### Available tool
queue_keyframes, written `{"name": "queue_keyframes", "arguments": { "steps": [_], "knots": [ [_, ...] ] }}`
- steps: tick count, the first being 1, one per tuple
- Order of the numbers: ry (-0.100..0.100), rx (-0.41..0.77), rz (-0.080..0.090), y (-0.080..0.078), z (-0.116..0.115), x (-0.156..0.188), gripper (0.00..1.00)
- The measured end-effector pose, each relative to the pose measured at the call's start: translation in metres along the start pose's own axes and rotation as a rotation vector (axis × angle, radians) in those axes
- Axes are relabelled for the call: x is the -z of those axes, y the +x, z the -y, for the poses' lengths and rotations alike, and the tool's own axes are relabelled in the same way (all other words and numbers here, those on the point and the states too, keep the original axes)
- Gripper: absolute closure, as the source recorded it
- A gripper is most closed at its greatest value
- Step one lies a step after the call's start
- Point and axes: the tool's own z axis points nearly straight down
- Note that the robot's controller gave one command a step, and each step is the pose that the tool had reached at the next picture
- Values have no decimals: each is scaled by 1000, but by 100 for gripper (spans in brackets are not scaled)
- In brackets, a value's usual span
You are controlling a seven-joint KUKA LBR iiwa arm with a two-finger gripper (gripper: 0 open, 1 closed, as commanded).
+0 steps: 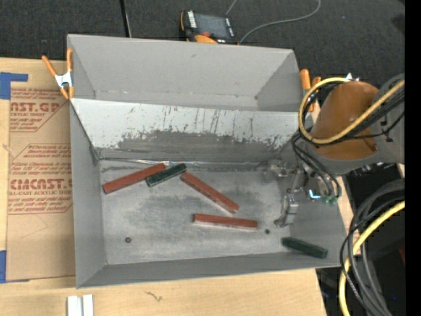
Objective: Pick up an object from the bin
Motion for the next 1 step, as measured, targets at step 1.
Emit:
{"name": "queue_keyframes", "arguments": {
  "steps": [1],
  "knots": [
    [-2,73,3,-21,-60,-63,0]
  ]
}}
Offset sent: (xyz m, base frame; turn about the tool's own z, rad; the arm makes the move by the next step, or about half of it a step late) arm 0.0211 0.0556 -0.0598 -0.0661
